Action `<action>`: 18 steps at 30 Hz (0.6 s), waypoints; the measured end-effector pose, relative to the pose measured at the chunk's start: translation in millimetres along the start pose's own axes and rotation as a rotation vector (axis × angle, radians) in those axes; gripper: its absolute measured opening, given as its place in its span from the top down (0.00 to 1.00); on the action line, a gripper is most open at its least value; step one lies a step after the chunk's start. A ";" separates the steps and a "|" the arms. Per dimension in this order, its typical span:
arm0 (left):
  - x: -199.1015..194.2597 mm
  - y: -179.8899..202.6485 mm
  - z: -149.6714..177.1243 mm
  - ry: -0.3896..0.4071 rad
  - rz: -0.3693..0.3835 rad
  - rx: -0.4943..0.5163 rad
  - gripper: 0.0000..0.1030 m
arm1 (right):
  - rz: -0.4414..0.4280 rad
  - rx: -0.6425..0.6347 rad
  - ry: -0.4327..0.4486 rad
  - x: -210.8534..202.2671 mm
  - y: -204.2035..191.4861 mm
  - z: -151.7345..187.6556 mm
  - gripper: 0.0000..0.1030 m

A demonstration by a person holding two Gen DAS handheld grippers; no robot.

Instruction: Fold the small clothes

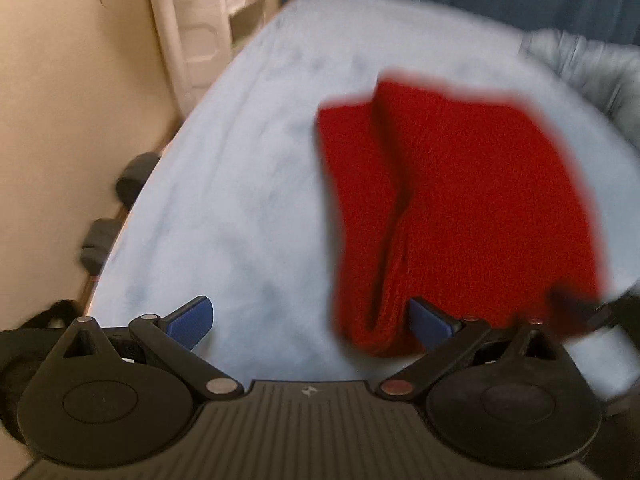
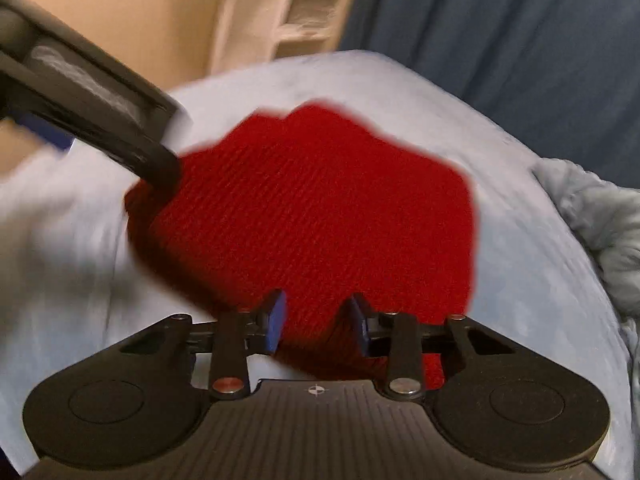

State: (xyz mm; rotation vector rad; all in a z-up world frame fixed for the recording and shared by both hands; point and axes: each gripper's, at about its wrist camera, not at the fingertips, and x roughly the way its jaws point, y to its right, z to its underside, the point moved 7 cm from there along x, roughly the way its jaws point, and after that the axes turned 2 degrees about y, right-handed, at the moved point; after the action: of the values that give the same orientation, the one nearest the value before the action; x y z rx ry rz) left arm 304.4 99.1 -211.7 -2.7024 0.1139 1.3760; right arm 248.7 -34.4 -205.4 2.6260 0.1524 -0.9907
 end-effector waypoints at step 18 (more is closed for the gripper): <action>-182.1 -10.2 42.7 0.078 -0.028 -0.104 0.00 | -0.081 0.206 0.216 -243.1 78.0 6.5 0.14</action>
State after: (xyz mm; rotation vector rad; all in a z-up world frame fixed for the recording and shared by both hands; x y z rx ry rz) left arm 164.5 118.1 -88.7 -2.8318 0.0103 1.3044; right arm 78.3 -106.1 -29.1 2.9345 0.2202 -0.7820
